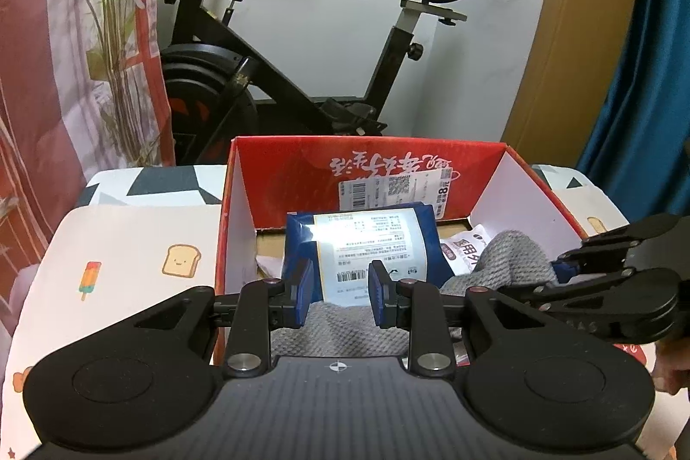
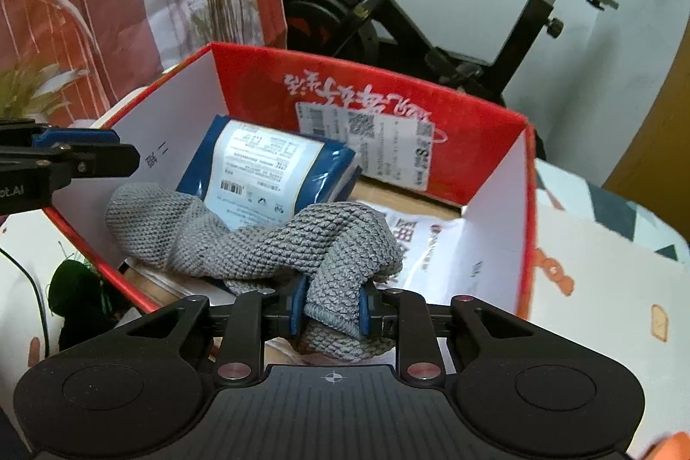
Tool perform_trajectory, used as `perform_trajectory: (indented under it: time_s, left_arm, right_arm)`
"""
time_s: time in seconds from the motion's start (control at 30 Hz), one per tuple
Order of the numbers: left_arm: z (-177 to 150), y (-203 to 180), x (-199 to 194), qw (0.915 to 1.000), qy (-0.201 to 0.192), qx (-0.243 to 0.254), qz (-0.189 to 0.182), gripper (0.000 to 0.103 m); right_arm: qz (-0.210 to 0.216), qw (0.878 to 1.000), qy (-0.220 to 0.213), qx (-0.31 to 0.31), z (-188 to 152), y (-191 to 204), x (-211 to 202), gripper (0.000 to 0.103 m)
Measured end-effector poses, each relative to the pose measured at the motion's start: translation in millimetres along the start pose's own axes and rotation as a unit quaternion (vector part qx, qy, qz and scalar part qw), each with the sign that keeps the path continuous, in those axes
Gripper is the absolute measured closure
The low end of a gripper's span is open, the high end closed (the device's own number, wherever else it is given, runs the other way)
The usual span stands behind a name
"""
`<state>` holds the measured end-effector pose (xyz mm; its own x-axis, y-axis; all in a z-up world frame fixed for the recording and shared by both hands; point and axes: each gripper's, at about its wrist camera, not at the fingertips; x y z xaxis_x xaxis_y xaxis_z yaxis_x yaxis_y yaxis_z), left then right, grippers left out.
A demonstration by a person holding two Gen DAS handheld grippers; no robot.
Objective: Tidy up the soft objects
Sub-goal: 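Lower the grey cloth into the box and open the right tool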
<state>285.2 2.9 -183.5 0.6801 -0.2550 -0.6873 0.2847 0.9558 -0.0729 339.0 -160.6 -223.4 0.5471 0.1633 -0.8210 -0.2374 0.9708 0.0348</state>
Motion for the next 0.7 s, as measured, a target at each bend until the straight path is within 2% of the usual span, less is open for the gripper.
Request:
perform_trajectory:
  time_s: [0.27,0.37,0.43,0.53,0.6,0.7]
  left_arm:
    - [-0.7,0.8,-2.8,1.0000,-0.001,-0.003,0.005,0.074]
    - [-1.3,0.3,-4.5,1.0000,-0.001,-0.002,0.008,0.074]
    - [-1.6,-0.9,-6.5,1.0000,-0.002,-0.002,0.009,0.074]
    - [-2.1,-4.1,-11.3,0.9999,-0.004,0.002,0.012,0.073]
    - [-2.7,-5.5,-15.4,0.9999,-0.007,0.005,0.014,0.067]
    - [-4.4,-9.1,-23.2,0.9997,-0.013,0.012,0.019,0.065]
  right_arm:
    - [0.001,1.000,0.007,0.024,-0.7,-3.3,5.8,0.081]
    - [-0.003,0.999,0.009,0.031,-1.2,-4.5,2.2,0.073]
    - [-0.007,0.999,0.011,0.030,-1.7,-2.7,-1.9,0.065]
    - [-0.013,0.999,-0.002,0.030,-3.7,1.4,-13.0,0.030]
    - [-0.017,0.999,-0.014,0.029,-4.4,3.4,-22.8,0.026]
    - [-0.033,0.999,-0.026,0.024,-5.0,6.7,-37.5,0.021]
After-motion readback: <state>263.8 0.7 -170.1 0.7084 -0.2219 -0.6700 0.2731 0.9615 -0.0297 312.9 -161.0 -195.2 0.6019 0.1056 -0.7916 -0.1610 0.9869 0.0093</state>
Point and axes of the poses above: each gripper's, at about its wrist camera, not at the fingertips, and x roughly the way its jaws point, y to its left, z to its top, and after that the axes turned 4 degrees about y, right-handed
